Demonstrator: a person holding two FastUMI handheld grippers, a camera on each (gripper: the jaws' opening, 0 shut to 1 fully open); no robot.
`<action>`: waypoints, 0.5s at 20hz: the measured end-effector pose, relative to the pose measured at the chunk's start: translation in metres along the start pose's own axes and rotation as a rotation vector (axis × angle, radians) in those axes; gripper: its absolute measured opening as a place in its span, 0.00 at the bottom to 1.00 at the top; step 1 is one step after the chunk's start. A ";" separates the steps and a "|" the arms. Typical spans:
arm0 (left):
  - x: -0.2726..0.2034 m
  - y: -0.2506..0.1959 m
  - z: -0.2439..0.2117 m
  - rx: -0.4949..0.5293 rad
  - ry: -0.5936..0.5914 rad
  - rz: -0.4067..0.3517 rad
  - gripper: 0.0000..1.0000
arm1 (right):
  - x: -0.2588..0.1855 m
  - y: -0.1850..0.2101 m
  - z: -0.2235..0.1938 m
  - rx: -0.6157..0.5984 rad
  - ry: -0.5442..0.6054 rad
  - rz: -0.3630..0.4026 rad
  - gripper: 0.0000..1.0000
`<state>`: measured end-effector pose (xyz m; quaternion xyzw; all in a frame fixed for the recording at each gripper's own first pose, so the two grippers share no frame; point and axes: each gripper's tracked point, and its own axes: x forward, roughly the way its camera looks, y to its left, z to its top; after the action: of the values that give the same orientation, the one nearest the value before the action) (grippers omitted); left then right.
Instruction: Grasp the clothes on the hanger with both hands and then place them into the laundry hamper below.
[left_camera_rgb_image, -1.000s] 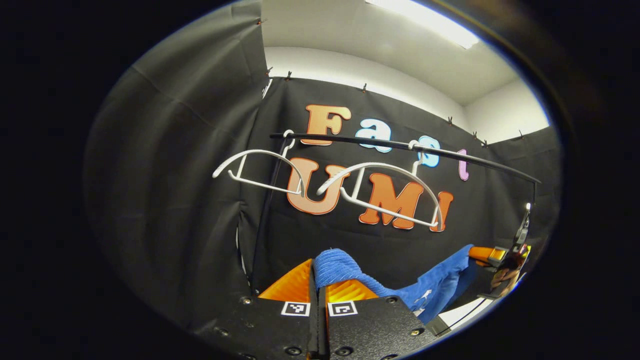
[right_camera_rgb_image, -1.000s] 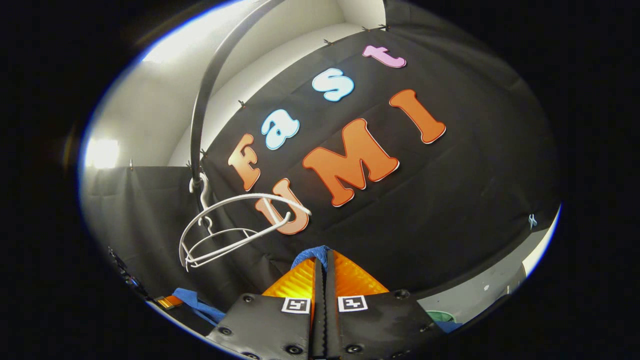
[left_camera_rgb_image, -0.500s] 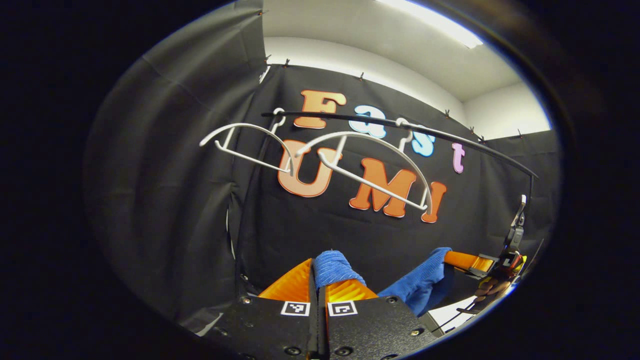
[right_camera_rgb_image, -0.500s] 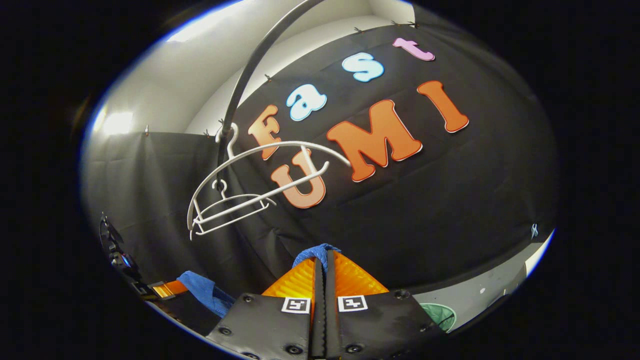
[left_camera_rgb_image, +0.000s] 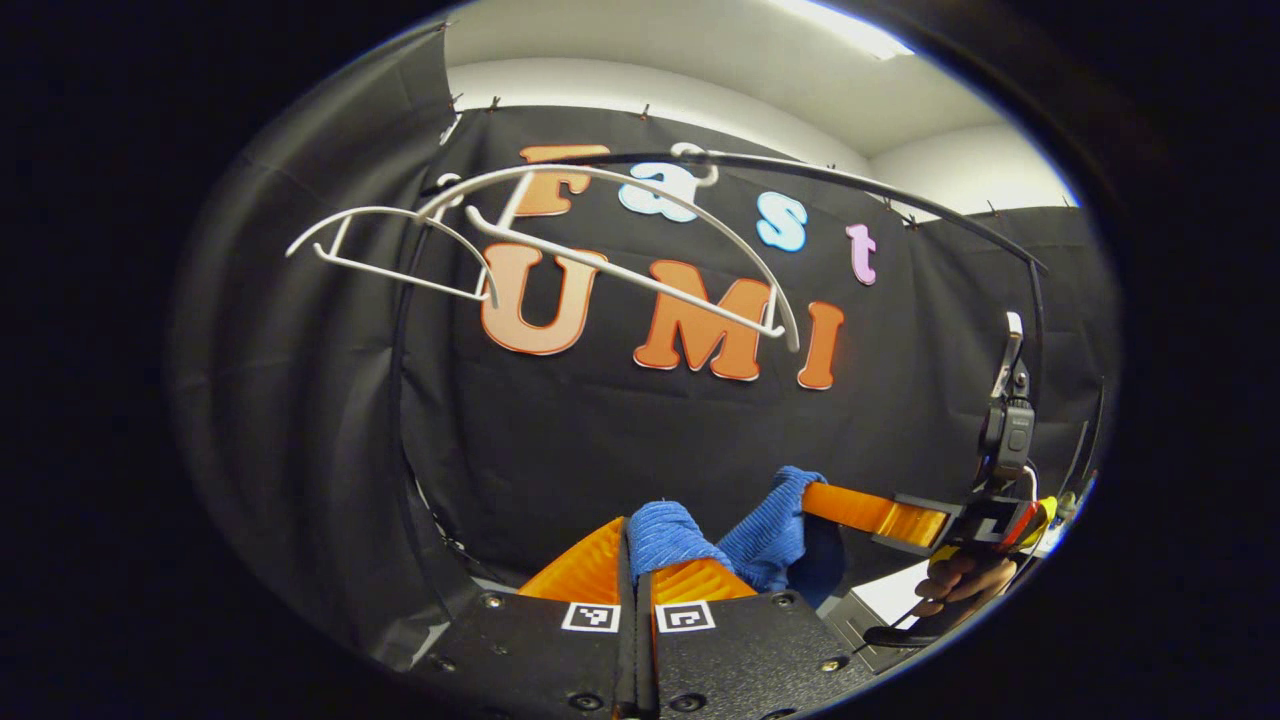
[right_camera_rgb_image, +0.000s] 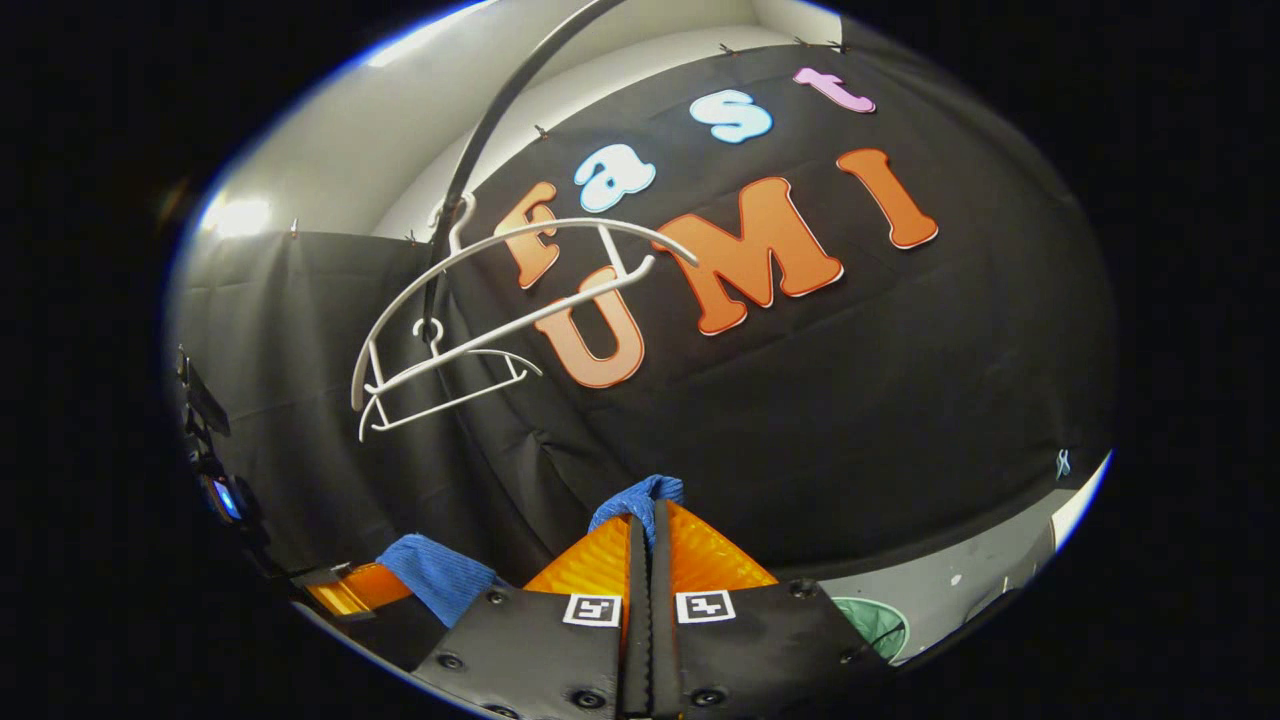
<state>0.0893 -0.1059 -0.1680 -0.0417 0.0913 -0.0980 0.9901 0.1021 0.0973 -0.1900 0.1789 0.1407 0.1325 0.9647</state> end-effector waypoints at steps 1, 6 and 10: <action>0.006 -0.003 -0.009 -0.002 0.014 -0.005 0.00 | 0.000 -0.007 -0.004 0.012 0.004 -0.012 0.07; 0.035 -0.019 -0.062 -0.105 0.101 -0.042 0.00 | -0.001 -0.058 -0.026 0.025 0.041 -0.100 0.07; 0.058 -0.029 -0.105 -0.106 0.159 -0.067 0.00 | 0.002 -0.103 -0.051 0.045 0.061 -0.184 0.07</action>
<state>0.1198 -0.1522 -0.2783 -0.0890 0.1731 -0.1291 0.9723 0.1085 0.0206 -0.2758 0.1827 0.1889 0.0455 0.9638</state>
